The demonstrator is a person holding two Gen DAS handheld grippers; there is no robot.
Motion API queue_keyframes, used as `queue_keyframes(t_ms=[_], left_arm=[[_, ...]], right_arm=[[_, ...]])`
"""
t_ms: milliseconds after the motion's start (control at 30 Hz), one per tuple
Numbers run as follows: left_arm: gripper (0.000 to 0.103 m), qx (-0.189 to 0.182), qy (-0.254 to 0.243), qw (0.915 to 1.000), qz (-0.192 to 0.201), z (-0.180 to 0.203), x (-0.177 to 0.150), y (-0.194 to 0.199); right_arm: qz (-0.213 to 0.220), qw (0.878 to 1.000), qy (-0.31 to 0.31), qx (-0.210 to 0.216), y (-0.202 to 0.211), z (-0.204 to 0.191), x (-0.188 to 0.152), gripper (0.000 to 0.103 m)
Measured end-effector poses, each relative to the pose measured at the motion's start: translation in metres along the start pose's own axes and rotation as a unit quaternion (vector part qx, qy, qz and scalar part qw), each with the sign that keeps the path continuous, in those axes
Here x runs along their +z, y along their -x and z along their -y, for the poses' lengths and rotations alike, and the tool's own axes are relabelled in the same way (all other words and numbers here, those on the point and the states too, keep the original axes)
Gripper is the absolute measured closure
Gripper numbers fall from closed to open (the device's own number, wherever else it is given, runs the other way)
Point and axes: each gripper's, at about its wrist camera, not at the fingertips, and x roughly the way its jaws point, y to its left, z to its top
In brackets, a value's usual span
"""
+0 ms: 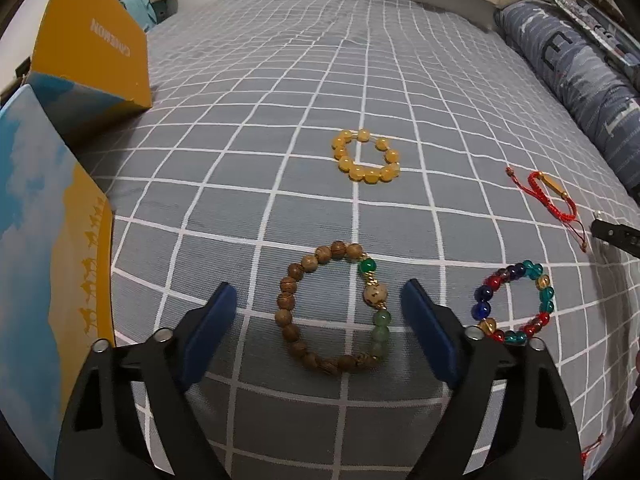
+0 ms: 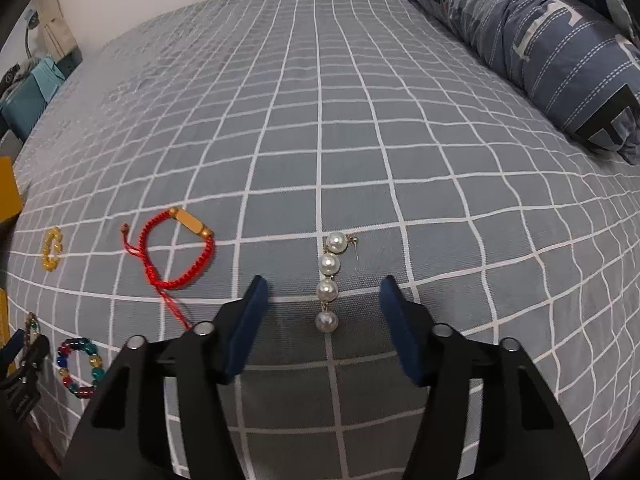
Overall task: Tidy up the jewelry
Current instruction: 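Grasp the brown wooden bead bracelet with the left tool while the right tool grasps the pearl string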
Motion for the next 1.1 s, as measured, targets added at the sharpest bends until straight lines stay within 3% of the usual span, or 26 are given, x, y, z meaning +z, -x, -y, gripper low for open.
queue_keyframes(t_ms=[300, 400, 433, 467, 1100], left_arm=[[0.056, -0.012, -0.005, 0.9999, -0.008, 0.001, -0.001, 0.005], [0.075, -0.013, -0.008, 0.9998, -0.009, 0.000, -0.001, 0.006], [0.086, -0.013, -0.009, 0.9998, -0.009, 0.001, -0.002, 0.007], [0.091, -0.013, -0.010, 0.9998, -0.009, 0.000, -0.001, 0.008], [0.092, -0.015, -0.006, 0.9998, 0.010, -0.008, 0.002, 0.020]], right_arm=[[0.004, 1.000, 0.000, -0.012, 0.000, 0.000, -0.003, 0.074], [0.004, 1.000, -0.001, -0.018, 0.000, -0.001, -0.003, 0.087], [0.004, 1.000, -0.002, -0.018, 0.000, 0.000, -0.003, 0.092], [0.005, 1.000, -0.003, -0.018, 0.001, 0.000, -0.003, 0.092], [0.021, 1.000, -0.009, -0.017, 0.019, -0.002, -0.005, 0.092]])
